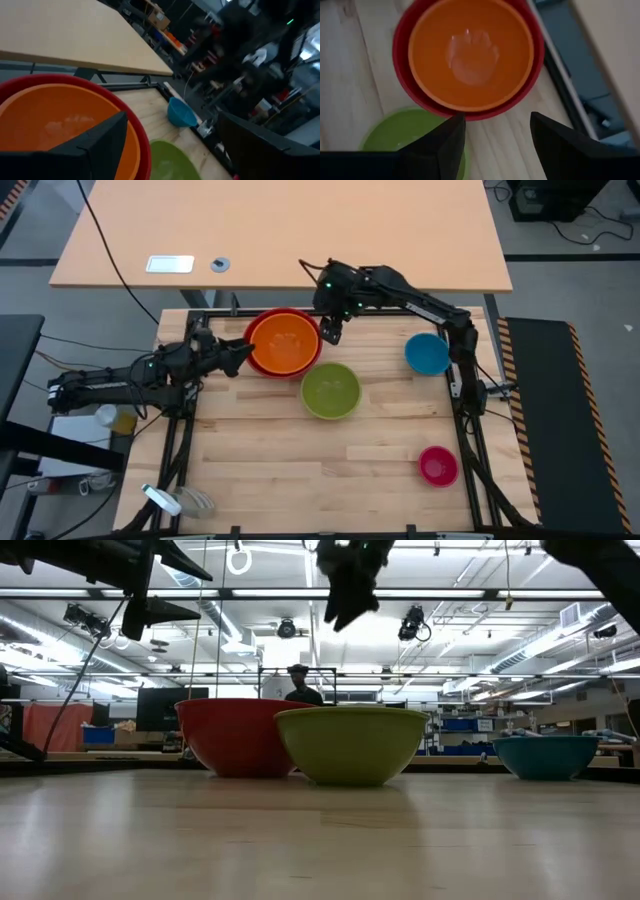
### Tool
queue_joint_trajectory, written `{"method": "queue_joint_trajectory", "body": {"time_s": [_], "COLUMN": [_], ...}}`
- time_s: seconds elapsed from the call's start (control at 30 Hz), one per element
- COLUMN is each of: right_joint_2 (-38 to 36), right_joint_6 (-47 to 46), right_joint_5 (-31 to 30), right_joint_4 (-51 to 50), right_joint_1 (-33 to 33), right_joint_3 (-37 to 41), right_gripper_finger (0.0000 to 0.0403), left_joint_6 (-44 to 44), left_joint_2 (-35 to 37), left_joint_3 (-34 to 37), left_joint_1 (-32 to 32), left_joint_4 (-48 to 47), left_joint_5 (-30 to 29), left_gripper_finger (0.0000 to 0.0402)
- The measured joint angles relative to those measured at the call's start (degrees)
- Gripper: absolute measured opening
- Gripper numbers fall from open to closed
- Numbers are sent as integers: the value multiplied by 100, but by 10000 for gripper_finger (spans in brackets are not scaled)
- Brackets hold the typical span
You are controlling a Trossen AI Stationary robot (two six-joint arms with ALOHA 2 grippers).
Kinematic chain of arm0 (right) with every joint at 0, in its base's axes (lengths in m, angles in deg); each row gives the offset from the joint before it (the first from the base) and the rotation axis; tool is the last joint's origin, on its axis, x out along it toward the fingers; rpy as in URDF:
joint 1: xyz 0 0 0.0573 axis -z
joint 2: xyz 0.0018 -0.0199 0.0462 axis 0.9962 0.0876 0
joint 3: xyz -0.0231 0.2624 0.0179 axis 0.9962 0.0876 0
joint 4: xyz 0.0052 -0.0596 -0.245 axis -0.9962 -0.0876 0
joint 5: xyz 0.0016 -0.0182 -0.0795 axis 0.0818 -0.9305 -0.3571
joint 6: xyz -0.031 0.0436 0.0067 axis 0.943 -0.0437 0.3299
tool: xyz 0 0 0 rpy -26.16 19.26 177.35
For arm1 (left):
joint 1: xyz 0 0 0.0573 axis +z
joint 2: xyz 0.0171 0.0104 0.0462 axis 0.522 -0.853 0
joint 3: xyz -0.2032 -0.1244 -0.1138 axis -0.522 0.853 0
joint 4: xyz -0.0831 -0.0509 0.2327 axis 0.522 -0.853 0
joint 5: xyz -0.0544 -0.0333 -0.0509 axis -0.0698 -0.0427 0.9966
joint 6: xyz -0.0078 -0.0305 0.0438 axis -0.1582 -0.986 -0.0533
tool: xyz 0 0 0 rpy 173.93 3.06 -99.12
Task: Nest bowls inside each other
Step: Stack the green bowl on top of the orange bowl
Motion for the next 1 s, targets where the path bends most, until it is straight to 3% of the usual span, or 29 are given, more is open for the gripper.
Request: {"method": "queue_joint_trajectory", "body": {"time_s": [0.1, 0.2, 0.43, 0.57, 0.77, 1.0], "right_joint_2": [-319, -885, -2449, -2980, -2890, -1985], "right_joint_6": [24, -28, -620, -1206, -1662, -1798], "right_joint_5": [-398, -607, -547, -531, -342, 546], "right_joint_4": [302, 943, 3140, 3768, 3941, 3967], "right_joint_1": [-207, -422, -651, -591, -378, -230], "right_joint_3": [239, 1020, 4171, 5569, 6735, 6772], "right_gripper_finger": [228, 228, 228, 223, 203, 188], "left_joint_6": [67, 84, 69, 24, 5, -159], "left_joint_2": [-59, -100, -133, -130, -163, -415], "left_joint_3": [0, 0, 0, 0, 0, -1], "left_joint_1": [0, 0, 0, 0, 0, -1], "left_joint_4": [-13, 7, -4, 1, 3, -6], "left_joint_5": [15, 13, 13, 13, 11, 11], "left_gripper_finger": [314, 314, 313, 313, 313, 314]}}
